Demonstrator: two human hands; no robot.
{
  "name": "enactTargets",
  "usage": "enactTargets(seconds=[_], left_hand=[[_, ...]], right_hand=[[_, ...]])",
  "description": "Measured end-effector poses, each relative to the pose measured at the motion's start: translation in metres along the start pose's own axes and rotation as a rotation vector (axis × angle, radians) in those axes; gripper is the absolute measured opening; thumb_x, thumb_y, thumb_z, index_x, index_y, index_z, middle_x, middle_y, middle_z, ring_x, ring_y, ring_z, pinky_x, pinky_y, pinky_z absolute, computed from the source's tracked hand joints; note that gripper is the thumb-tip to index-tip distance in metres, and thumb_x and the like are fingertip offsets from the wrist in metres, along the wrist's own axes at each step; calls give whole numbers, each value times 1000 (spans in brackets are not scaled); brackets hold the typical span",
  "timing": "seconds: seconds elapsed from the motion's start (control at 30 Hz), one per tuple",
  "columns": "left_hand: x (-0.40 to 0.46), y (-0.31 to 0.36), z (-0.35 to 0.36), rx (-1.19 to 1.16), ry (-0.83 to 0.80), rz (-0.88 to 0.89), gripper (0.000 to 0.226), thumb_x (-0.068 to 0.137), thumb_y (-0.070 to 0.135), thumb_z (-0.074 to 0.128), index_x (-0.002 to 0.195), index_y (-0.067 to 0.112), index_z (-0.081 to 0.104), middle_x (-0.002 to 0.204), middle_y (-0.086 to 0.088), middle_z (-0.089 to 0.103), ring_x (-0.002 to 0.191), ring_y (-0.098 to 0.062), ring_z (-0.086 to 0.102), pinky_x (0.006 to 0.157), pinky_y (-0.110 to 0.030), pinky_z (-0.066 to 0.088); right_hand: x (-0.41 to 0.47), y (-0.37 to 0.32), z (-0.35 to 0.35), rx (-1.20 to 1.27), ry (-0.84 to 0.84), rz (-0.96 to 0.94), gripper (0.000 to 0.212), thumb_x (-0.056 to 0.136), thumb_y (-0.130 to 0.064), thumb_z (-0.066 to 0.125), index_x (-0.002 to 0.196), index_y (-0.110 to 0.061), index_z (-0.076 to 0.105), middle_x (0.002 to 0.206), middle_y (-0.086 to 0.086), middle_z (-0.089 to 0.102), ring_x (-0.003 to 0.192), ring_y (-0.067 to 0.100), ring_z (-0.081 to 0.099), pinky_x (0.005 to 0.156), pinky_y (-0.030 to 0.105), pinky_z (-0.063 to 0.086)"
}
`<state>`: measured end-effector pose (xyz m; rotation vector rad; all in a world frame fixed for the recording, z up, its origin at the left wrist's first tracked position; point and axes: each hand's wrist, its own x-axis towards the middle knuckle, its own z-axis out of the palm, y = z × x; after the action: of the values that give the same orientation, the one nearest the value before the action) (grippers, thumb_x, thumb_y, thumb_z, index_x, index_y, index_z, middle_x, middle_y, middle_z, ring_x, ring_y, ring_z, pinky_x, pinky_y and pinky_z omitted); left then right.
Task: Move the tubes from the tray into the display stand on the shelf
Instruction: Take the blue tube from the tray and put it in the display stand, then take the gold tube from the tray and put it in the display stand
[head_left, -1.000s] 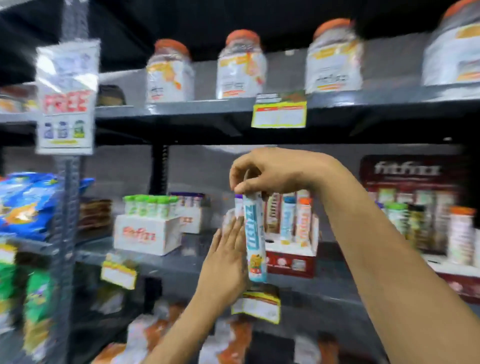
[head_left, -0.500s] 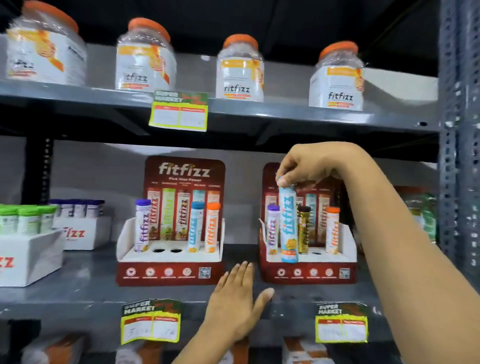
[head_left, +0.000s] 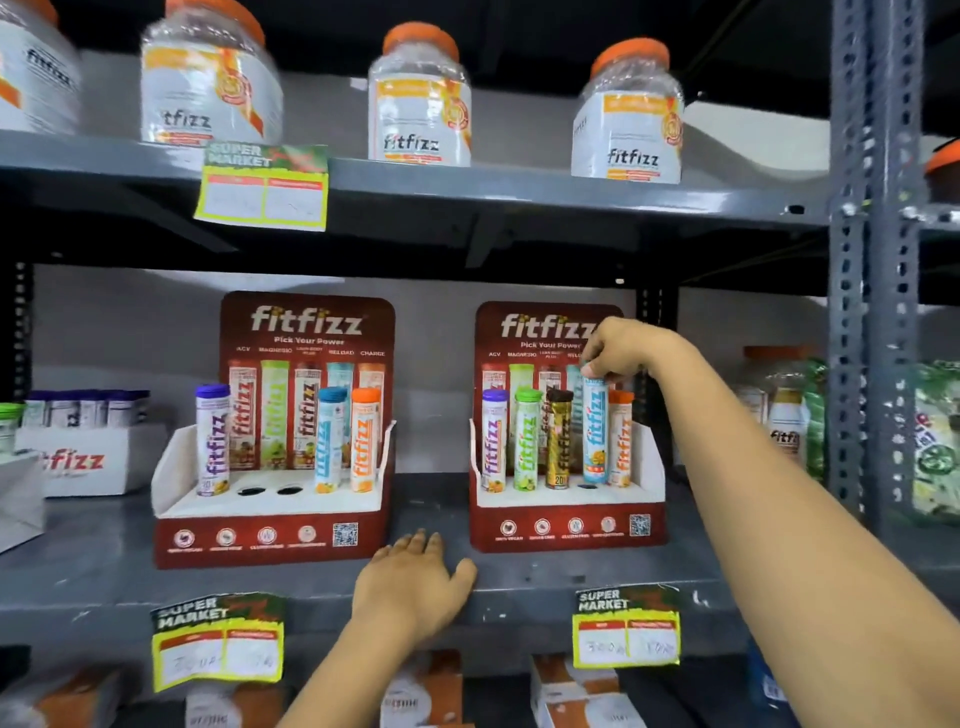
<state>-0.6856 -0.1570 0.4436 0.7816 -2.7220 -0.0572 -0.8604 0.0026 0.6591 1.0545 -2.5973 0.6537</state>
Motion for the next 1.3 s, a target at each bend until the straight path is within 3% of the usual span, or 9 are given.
enactTargets(seconds=[0.17,0.3,0.4,0.57,0.63,0.73,0.9,1.1,1.3], left_hand=[[-2,1,1,0,6,-18,66,94,55,21,147,16,24,156,-3,23,142,-19,22,113,-33,19],[-3,2,2,7,34,-15,65,95,54,21,147,16,25,156,-3,24,141,-18,23,113,-32,19],[-1,2,3,16,51,-6,65,95,55,21,147,16,25,156,-2,24,141,-17,23,113,-32,20],[-12,4,5,42,223,27,73,90,62,11,138,18,42,147,-1,42,133,-16,39,105,-31,34],[-24,6,4,45,335,74,81,85,65,1,125,19,55,132,0,57,120,-15,52,96,-31,42],[-47,-10,6,53,395,126,67,93,57,17,114,14,64,118,-6,67,108,-20,62,94,-33,48],[-129,-80,-1,15,556,123,55,98,42,26,121,6,60,129,-13,60,122,-26,53,107,-37,36],[-283,-199,20,229,501,-177,50,95,35,37,133,5,49,145,-12,41,138,-24,33,112,-46,27],[-476,-263,64,257,370,-585,47,95,31,38,130,4,51,144,-12,42,135,-24,37,110,-45,28]], right_hand=[[6,11,19,-19,0,-48,34,92,-10,60,126,-4,63,129,13,64,114,27,60,95,35,50],[9,14,23,8,-131,-54,33,92,-5,60,124,1,62,124,17,63,97,22,59,72,25,53],[14,17,27,-72,-157,-65,33,91,-8,62,124,-1,63,121,15,65,97,24,61,79,32,55],[12,12,31,-175,-121,-31,31,89,-17,65,116,-2,67,108,12,69,83,23,61,60,25,49],[9,6,29,-206,-48,-19,39,87,-24,66,120,-3,63,118,17,66,98,31,65,75,32,51],[-9,-21,24,-220,199,-82,44,83,-33,65,122,-12,62,128,19,63,113,36,61,96,39,50],[-90,-127,59,206,405,-414,36,87,-38,61,120,-25,62,110,10,72,111,35,62,95,46,50],[-206,-276,197,469,-37,-804,27,86,-36,62,111,-26,66,101,6,75,96,32,67,84,43,54],[-358,-385,370,318,-667,-1027,27,86,-39,56,109,-28,67,115,10,70,110,32,63,88,40,52]])
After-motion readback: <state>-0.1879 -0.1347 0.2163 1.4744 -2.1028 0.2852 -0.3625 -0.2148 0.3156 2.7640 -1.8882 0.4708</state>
